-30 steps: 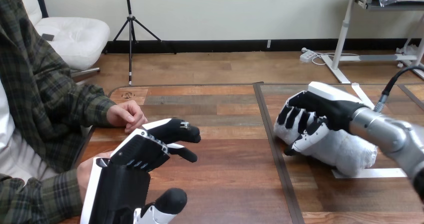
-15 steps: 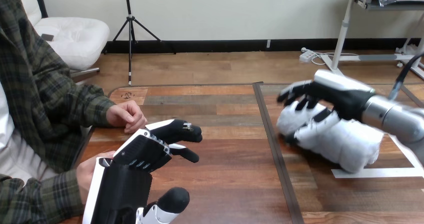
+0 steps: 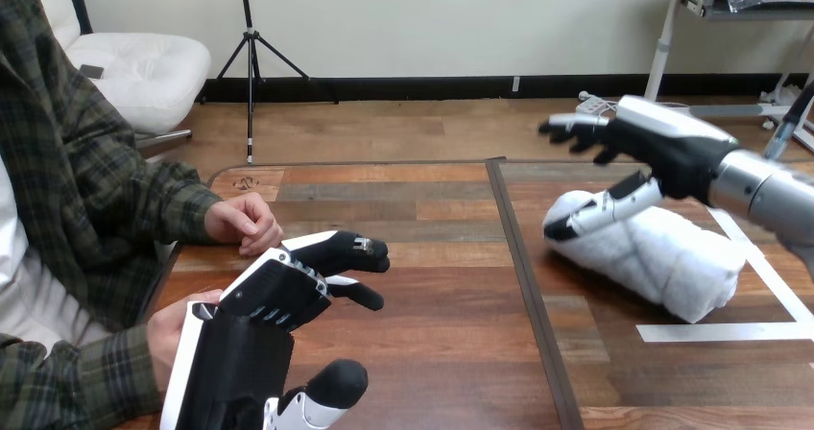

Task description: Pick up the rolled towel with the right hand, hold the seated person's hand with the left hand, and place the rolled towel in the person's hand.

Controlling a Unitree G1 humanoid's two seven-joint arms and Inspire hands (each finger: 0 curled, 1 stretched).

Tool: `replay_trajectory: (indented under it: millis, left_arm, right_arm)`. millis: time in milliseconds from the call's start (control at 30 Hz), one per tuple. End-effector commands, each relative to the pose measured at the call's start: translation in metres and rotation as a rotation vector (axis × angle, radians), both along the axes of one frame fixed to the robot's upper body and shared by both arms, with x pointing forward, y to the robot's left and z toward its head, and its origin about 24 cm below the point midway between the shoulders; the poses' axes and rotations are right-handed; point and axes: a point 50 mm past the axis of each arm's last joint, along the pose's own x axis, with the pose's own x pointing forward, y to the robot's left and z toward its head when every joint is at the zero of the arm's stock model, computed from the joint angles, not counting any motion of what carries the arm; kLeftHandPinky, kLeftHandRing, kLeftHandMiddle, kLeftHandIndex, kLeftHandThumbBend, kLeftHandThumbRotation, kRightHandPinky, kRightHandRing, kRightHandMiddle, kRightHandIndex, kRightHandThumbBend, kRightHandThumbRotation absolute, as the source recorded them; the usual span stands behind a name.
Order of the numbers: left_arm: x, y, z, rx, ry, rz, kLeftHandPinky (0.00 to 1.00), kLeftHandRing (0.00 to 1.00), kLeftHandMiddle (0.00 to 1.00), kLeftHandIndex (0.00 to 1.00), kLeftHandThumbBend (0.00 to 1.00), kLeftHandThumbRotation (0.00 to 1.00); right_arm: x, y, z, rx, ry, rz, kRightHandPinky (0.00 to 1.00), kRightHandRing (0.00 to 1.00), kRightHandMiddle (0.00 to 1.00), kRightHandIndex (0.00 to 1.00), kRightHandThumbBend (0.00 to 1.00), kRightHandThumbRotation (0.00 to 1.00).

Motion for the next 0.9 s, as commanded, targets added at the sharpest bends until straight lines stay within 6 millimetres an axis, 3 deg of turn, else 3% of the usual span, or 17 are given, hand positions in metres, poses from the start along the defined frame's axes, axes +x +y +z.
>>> replay_trajectory:
  millis: [0,400,867]
  left_arm:
    - [0.015,-0.007,0.013,-0.043,-0.085,-0.004,0.53,0.67,0.68,0.65,0.90,0.58]
    - [0.018,-0.009,0.013,-0.064,-0.081,-0.022,0.54,0.66,0.67,0.64,0.91,0.54]
    - [0.022,-0.011,0.013,-0.064,-0.089,-0.029,0.54,0.65,0.66,0.64,0.93,0.53]
  right_arm:
    - [-0.003,-0.002,0.059,0.039,-0.162,0.002,0.85,0.94,0.95,0.96,1.00,0.39]
    - [-0.006,-0.004,0.078,0.004,-0.180,-0.038,0.87,0.98,0.96,0.98,1.00,0.43]
    - [0.008,-0.016,0.079,-0.025,-0.135,-0.150,0.90,1.00,1.00,0.99,1.00,0.45]
